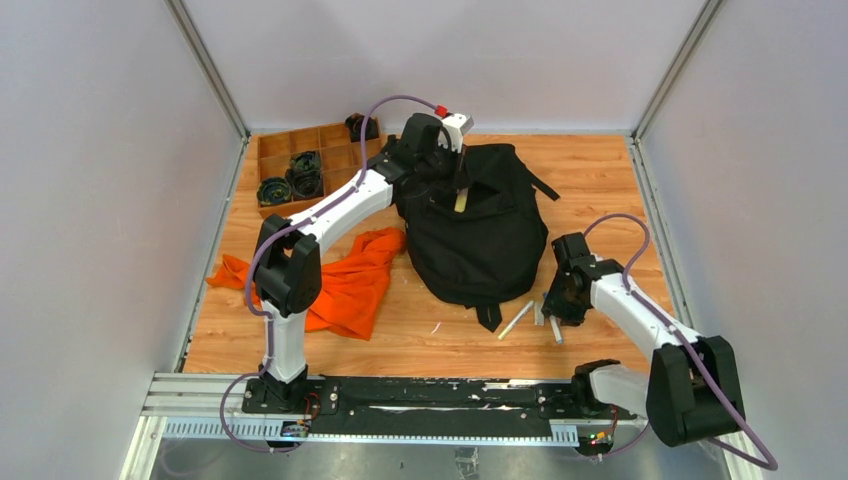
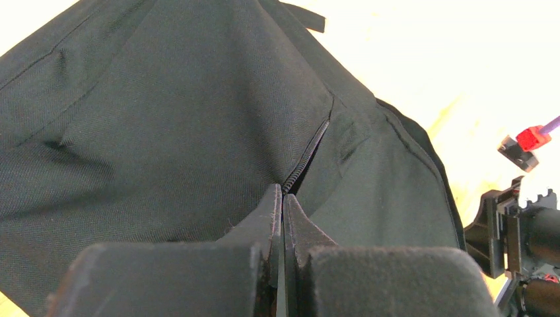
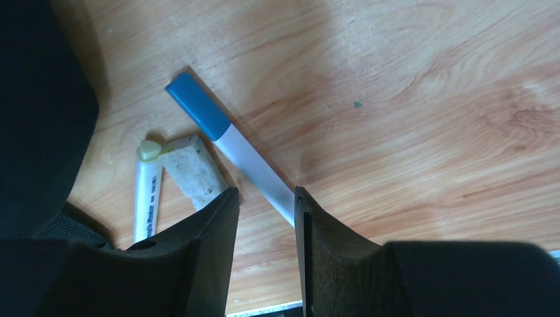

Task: Pack the student bag
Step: Pick up the stationery from the center of the board.

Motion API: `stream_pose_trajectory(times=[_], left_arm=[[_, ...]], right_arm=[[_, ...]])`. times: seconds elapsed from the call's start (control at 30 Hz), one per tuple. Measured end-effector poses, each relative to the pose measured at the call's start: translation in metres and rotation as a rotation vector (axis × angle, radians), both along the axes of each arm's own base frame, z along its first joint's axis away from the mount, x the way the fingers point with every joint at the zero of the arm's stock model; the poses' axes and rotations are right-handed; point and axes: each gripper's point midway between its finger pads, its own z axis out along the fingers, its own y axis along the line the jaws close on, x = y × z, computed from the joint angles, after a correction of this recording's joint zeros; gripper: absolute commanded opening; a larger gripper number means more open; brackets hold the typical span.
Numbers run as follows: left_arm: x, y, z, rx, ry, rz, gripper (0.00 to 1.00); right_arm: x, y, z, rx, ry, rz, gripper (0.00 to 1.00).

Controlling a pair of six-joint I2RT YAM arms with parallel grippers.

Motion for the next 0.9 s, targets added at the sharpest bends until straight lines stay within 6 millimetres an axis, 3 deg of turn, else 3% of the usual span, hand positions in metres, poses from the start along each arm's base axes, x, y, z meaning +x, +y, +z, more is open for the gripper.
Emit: stream_pose_trajectory(times=[0.2,0.37,0.6,0.7,0.83,0.9], left_arm=[[-0.001,0.0,-0.001,-0.002,0.007,-0.003,0.0],[-0.001,0.0,-0.001,-0.002,0.007,-0.004,0.0],[-0.002,-0.001,-0.001,-0.006,0.01,-0.005,0.0],[-0.002,-0.001,-0.001,-0.008,0.011,-0.008,0.0],[-0.002,-0.002,-0.001,-0.01,0.012,-0.007,0.0],[-0.002,-0.002,-0.002,-0.012,0.014,-0.009,0.0]], right_arm=[[0.0,-0.004,-0.013,-0.002,0.031,-0.007,0.3],[0.004,-0.006,-0.013,-0.002,0.026,-0.004,0.02],[0.003,-0.007,-0.009,-0.01,0.032,0.015,0.0],[0.004,-0.008,0.005,-0.01,0.004,0.023,0.0],[0.023,-0.001,0.046,0.029,-0.145,0.064,0.0],[0.028,0.005,0.056,0.061,-0.178,0.082,0.0]])
